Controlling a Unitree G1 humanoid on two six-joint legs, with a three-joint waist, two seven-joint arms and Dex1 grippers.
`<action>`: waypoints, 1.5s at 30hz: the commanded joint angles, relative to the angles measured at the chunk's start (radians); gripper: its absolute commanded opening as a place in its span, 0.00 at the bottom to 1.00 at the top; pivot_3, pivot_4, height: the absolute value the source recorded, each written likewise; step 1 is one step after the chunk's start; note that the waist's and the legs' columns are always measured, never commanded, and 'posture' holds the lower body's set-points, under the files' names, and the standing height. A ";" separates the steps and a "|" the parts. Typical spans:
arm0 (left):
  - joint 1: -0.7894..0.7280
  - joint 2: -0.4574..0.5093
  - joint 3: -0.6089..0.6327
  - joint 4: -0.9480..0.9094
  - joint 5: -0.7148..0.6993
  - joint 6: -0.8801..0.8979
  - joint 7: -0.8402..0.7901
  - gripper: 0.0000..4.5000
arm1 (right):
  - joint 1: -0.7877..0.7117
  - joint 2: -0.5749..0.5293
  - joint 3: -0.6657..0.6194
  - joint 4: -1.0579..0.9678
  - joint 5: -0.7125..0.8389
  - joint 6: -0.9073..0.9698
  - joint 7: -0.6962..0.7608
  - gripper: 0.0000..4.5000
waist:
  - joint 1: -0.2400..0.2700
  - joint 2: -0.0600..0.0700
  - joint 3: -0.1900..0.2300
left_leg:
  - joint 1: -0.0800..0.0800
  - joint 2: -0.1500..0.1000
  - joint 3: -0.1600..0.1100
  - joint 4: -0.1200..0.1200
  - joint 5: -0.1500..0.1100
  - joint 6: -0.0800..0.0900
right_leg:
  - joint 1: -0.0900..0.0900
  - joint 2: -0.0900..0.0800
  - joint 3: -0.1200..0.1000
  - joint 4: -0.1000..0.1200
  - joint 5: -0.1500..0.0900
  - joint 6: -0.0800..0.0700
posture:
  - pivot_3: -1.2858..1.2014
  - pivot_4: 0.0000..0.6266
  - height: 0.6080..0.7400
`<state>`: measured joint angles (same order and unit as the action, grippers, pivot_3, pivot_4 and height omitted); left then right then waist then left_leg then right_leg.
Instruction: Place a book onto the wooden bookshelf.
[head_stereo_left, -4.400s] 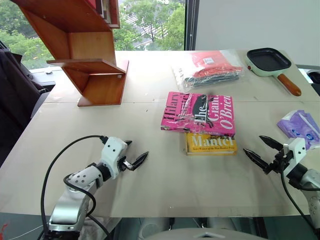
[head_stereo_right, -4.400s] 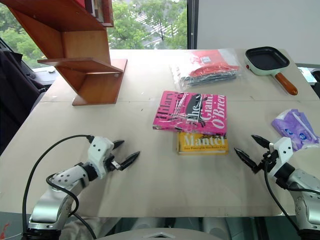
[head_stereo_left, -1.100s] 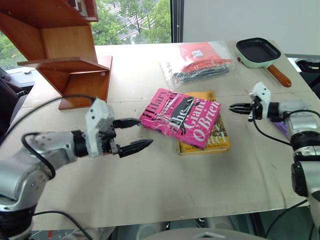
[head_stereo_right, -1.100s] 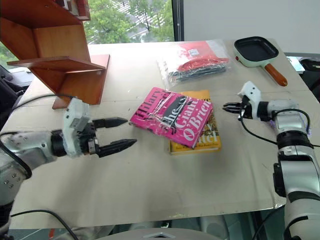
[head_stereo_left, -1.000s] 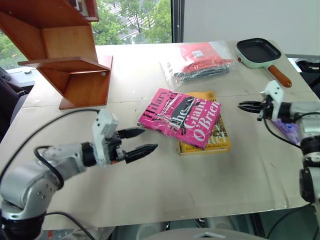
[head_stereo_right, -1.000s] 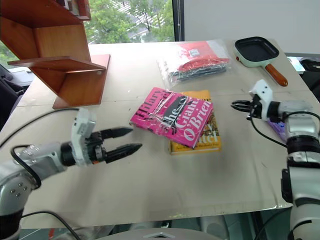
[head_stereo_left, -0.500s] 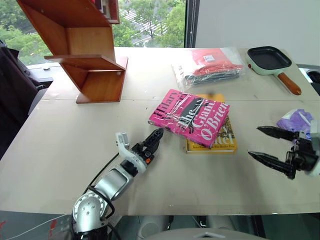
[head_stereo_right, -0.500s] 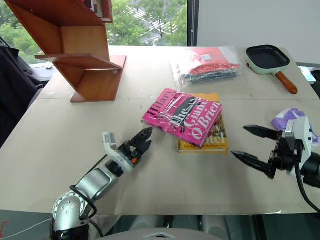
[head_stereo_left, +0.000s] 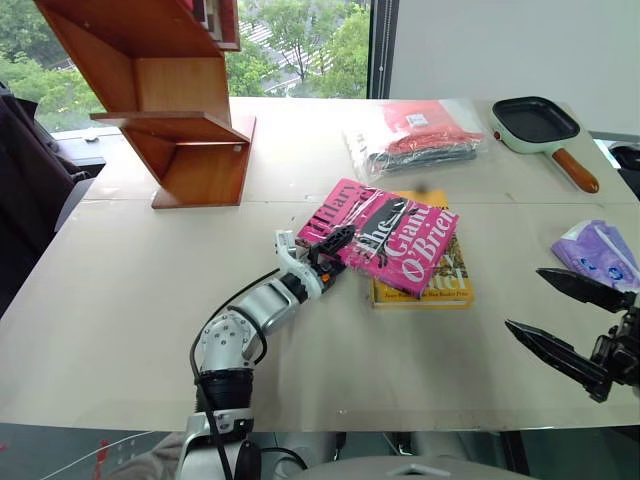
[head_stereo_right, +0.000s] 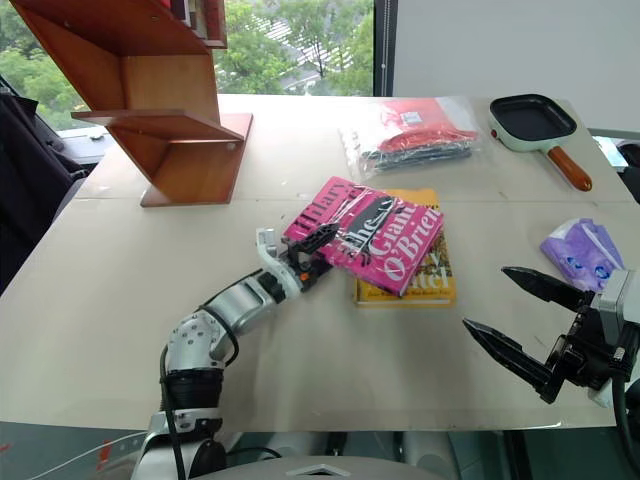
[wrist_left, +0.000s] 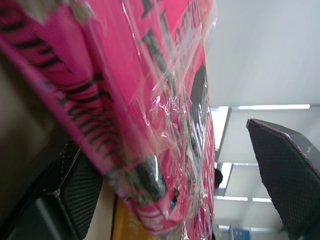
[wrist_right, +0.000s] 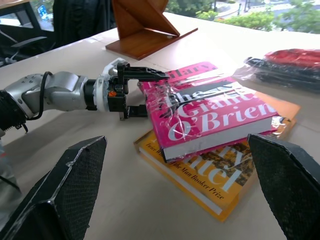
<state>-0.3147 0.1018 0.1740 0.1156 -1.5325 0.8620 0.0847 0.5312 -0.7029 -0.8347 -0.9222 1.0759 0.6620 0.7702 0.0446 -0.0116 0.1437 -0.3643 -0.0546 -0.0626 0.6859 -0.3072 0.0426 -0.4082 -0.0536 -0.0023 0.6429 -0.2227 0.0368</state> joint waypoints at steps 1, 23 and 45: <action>-0.008 -0.057 0.012 0.070 -0.038 0.048 0.012 1.00 | 0.040 0.012 -0.037 -0.019 -0.033 -0.061 0.005 0.99 | 0.006 0.000 0.000 | 0.000 0.000 0.000 0.000 0.000 0.000 | 0.000 0.000 0.000 0.000 0.000 0.000 | 0.52 0.24 0.85; -0.173 0.288 0.018 -0.457 0.259 -0.023 -0.344 0.04 | -0.192 -0.126 0.135 0.218 -0.095 -0.138 0.078 1.00 | -0.009 -0.007 0.008 | -0.003 0.002 0.001 -0.001 0.001 -0.002 | -0.003 0.002 0.001 -0.001 0.000 0.000 | 0.52 0.24 0.85; -0.300 1.243 -0.112 -0.501 1.762 -0.569 -0.623 0.04 | -0.915 -0.175 0.468 0.705 -0.122 -0.110 0.265 1.00 | -0.029 -0.006 0.020 | -0.017 0.003 -0.002 -0.008 0.001 -0.001 | -0.015 0.002 -0.003 -0.008 0.000 0.000 | 0.52 0.24 0.85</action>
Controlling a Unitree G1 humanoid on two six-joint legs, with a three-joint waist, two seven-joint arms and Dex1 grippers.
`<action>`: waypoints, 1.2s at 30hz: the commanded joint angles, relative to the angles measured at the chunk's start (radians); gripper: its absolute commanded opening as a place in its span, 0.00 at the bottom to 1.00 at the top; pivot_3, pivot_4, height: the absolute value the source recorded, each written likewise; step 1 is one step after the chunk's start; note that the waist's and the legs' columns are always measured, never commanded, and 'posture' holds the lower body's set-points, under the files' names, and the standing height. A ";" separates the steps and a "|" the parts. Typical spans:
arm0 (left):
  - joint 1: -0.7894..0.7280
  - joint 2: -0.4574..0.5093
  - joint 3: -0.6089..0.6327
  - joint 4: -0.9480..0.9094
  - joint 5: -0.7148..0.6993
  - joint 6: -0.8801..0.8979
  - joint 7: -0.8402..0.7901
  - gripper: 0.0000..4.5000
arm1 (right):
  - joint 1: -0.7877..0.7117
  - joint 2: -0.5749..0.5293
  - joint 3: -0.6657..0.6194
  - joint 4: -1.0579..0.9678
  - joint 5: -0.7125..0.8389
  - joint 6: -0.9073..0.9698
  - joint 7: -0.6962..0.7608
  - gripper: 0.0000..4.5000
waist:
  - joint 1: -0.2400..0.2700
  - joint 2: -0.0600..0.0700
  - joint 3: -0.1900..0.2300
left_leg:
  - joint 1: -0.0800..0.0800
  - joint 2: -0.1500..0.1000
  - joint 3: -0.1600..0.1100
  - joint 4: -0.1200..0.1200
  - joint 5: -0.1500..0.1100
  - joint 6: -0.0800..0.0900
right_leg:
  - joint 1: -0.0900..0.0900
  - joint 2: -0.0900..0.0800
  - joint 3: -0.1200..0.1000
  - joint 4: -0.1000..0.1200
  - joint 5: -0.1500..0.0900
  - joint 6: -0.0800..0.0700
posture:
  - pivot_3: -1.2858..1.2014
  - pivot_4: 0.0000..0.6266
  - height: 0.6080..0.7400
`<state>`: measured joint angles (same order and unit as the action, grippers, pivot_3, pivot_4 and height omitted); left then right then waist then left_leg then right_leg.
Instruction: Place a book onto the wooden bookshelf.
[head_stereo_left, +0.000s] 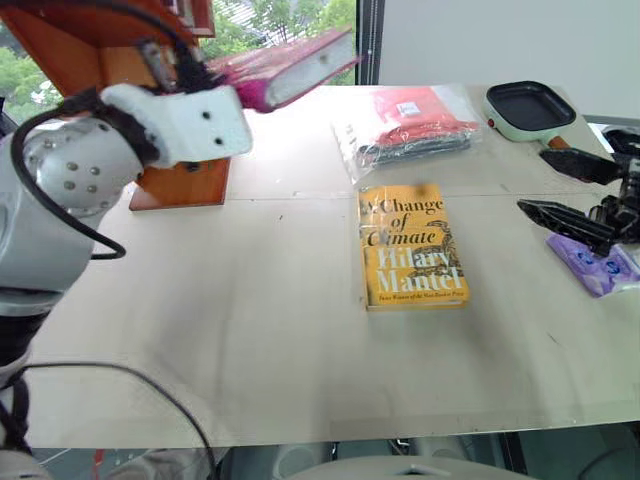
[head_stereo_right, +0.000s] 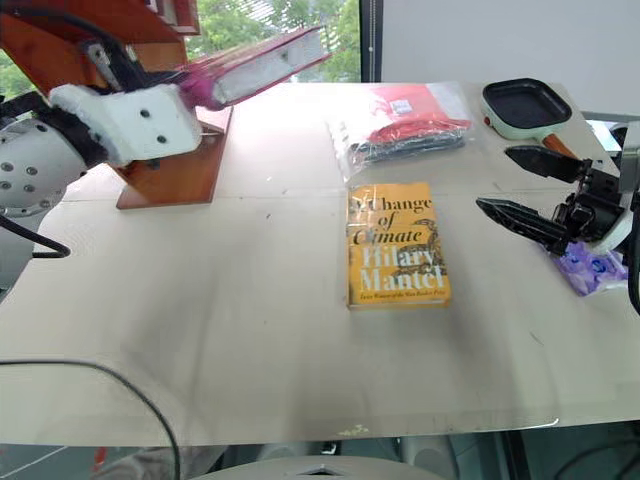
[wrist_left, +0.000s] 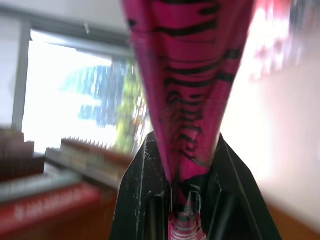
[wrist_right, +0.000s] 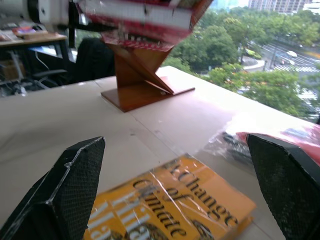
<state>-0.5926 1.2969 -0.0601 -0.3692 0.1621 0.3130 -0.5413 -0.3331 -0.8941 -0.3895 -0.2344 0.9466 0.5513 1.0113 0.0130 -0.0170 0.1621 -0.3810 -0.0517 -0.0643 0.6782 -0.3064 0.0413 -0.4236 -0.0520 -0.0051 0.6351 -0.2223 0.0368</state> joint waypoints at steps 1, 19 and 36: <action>-0.019 0.056 0.135 -0.014 0.078 -0.013 -0.009 0.04 | -0.075 0.030 0.032 0.027 0.014 0.005 0.024 1.00 | 0.005 -0.002 0.002 | -0.001 0.000 -0.001 0.001 0.000 0.000 | 0.000 0.000 -0.001 0.000 0.000 0.000 | 0.52 0.24 0.85; -0.065 0.079 0.030 0.305 0.239 -0.066 -0.211 0.04 | -0.207 0.138 0.050 0.015 0.083 0.093 -0.032 1.00 | 0.001 0.000 0.004 | -0.005 -0.002 -0.001 0.006 -0.001 0.002 | -0.005 -0.002 -0.001 0.007 0.000 0.000 | 0.52 0.24 0.85; -0.331 -0.095 -0.087 0.596 0.378 -0.028 -0.303 0.85 | -0.131 0.130 0.013 -0.038 0.081 0.089 -0.063 1.00 | -0.027 -0.001 0.003 | -0.006 -0.003 0.003 0.009 -0.001 0.002 | -0.009 -0.002 0.000 0.012 0.000 0.000 | 0.52 0.24 0.85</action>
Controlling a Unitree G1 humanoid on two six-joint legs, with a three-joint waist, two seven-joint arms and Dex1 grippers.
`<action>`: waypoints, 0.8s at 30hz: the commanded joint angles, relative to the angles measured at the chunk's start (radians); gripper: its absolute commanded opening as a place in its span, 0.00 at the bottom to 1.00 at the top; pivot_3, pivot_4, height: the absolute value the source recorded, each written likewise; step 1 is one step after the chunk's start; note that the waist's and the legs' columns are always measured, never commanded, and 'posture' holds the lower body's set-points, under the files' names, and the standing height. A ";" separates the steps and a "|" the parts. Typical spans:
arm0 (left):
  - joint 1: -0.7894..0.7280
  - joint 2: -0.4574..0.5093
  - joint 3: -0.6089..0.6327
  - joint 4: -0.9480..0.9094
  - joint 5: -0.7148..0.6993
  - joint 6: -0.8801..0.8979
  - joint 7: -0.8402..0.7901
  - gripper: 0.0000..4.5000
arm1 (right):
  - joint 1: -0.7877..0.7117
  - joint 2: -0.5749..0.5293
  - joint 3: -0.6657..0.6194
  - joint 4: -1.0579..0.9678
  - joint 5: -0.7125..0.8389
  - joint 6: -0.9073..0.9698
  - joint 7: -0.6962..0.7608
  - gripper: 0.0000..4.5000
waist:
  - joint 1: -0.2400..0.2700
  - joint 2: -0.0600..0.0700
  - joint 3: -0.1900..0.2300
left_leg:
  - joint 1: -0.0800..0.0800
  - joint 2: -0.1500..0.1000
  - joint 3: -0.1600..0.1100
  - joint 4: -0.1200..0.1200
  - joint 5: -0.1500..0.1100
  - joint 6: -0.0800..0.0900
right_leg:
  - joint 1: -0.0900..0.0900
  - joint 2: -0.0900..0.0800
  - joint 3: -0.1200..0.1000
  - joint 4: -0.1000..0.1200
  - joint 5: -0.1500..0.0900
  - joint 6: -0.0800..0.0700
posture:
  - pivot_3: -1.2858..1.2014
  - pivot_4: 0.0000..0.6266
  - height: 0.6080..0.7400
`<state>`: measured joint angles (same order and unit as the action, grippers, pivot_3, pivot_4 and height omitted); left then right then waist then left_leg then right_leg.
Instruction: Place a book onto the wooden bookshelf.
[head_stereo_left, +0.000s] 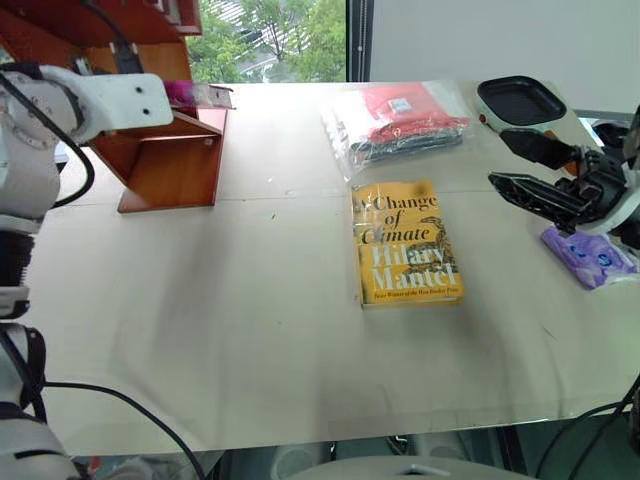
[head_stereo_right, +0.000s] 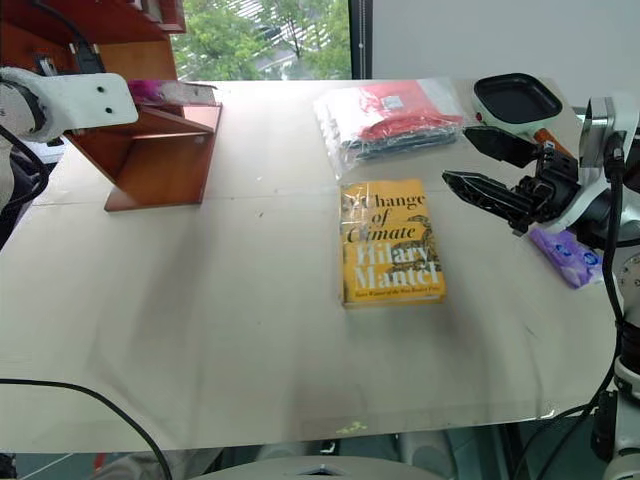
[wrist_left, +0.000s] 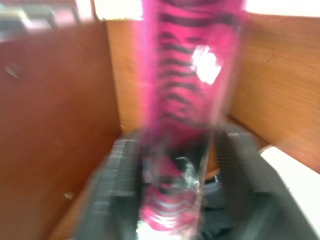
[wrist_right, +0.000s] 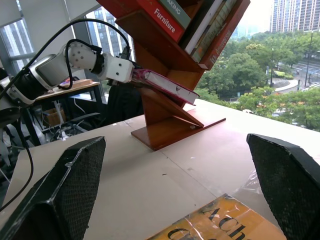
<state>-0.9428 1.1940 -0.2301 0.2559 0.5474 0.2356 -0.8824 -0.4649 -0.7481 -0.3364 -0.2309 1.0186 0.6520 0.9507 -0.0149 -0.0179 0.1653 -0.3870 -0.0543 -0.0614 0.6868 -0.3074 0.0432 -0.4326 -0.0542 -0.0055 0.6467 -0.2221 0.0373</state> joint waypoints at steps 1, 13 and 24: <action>0.044 0.009 0.104 -0.046 -0.012 0.063 0.051 0.97 | 0.002 -0.018 -0.041 -0.042 0.009 -0.011 -0.002 1.00 | 0.001 0.000 0.000 | 0.000 0.000 0.000 0.000 0.000 0.000 | 0.000 0.000 0.000 0.000 0.000 0.000 | 0.52 0.24 0.85; 0.222 -0.097 0.506 -0.419 -0.185 0.057 0.287 0.99 | 0.043 -0.037 -0.027 -0.013 -0.029 -0.018 0.046 1.00 | 0.025 -0.002 -0.001 | -0.001 0.000 -0.001 0.002 0.000 0.000 | 0.000 -0.001 -0.001 -0.001 0.000 0.000 | 0.52 0.24 0.85; 0.883 -0.774 0.484 -0.852 -0.757 0.367 0.229 0.99 | 0.354 0.068 0.026 0.066 -0.425 -0.371 -0.014 1.00 | 0.023 0.004 -0.027 | 0.004 -0.001 0.003 0.002 -0.003 0.005 | 0.003 -0.002 0.004 -0.002 0.000 0.004 | 0.52 0.24 0.85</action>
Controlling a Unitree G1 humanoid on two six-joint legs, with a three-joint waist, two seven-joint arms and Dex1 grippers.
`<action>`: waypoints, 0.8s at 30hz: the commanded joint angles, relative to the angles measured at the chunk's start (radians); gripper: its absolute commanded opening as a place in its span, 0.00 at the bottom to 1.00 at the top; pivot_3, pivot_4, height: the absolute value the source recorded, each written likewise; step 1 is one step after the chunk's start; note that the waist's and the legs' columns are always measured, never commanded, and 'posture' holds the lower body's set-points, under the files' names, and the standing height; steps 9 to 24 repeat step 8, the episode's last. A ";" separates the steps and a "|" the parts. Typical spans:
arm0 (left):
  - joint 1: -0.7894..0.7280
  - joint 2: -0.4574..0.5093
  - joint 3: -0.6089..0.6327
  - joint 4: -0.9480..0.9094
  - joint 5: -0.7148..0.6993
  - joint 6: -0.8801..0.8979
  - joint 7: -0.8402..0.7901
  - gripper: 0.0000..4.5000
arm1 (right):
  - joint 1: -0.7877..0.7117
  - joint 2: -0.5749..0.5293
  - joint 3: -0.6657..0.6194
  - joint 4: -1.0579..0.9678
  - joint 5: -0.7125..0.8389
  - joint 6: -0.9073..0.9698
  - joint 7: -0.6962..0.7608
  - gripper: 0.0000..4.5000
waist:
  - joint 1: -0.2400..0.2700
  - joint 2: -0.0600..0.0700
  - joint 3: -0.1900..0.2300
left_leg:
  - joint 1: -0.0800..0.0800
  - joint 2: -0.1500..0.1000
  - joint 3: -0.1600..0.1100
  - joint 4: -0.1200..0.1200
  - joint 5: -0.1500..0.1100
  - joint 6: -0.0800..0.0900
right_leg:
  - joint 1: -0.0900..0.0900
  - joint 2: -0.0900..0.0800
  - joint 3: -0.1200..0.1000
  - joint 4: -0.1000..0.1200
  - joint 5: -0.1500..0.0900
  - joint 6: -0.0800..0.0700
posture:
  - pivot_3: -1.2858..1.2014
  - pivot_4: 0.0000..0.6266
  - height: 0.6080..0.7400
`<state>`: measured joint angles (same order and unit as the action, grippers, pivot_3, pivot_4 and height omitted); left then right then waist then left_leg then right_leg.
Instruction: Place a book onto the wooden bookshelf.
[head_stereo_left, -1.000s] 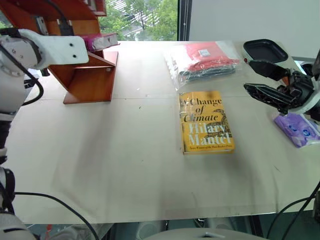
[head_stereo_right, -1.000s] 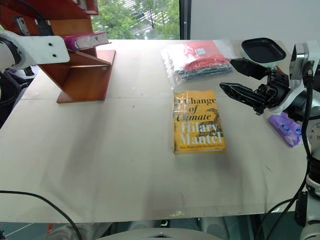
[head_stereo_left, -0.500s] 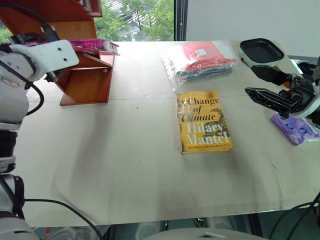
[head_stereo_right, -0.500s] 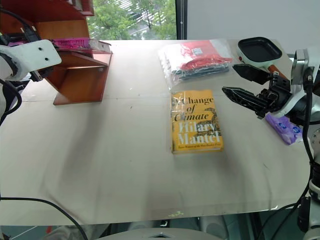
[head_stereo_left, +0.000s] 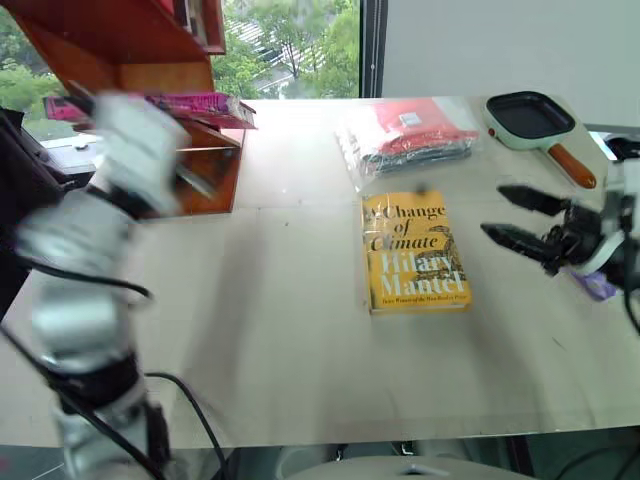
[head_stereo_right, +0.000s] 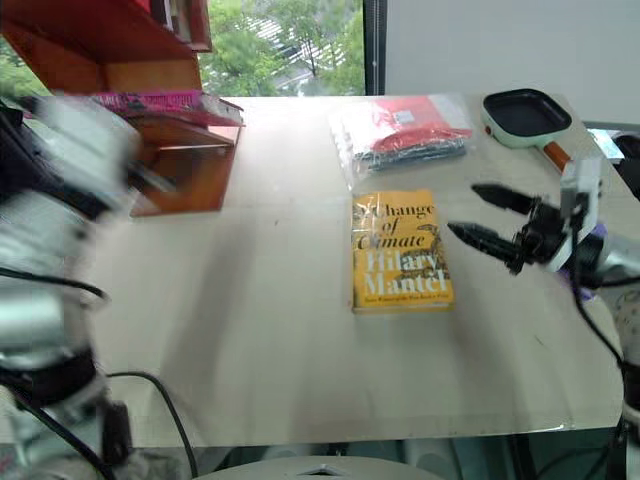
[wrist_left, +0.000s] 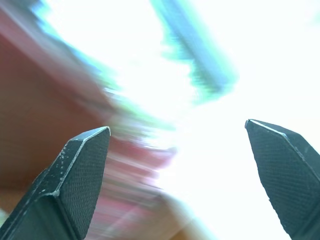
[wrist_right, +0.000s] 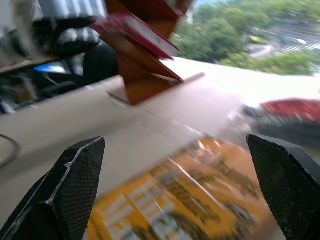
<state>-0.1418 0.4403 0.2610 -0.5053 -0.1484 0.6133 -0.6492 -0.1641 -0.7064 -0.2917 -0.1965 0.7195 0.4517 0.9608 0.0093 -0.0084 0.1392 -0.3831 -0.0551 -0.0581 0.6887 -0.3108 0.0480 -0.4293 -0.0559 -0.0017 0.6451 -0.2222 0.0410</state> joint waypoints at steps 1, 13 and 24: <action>0.116 -0.033 -0.017 -0.092 -0.072 -0.019 0.000 0.99 | 0.074 0.041 -0.021 0.047 -0.151 -0.211 -0.027 1.00 | 0.000 -0.006 -0.001 | 0.000 0.000 0.000 0.001 0.000 -0.001 | -0.001 0.001 0.001 0.002 0.000 0.000 | 0.52 0.24 0.85; 0.348 -0.044 -0.101 -0.064 -0.142 -0.088 -0.053 0.99 | 0.301 0.104 -0.016 0.127 -0.262 -0.419 0.004 1.00 | 0.007 0.002 0.000 | 0.020 0.001 0.000 -0.003 -0.002 0.002 | 0.018 0.000 0.002 -0.001 0.000 -0.003 | 0.52 0.24 0.85; 0.348 -0.044 -0.101 -0.064 -0.142 -0.088 -0.053 0.99 | 0.301 0.104 -0.016 0.127 -0.262 -0.419 0.004 1.00 | 0.007 0.002 0.000 | 0.020 0.001 0.000 -0.003 -0.002 0.002 | 0.018 0.000 0.002 -0.001 0.000 -0.003 | 0.52 0.24 0.85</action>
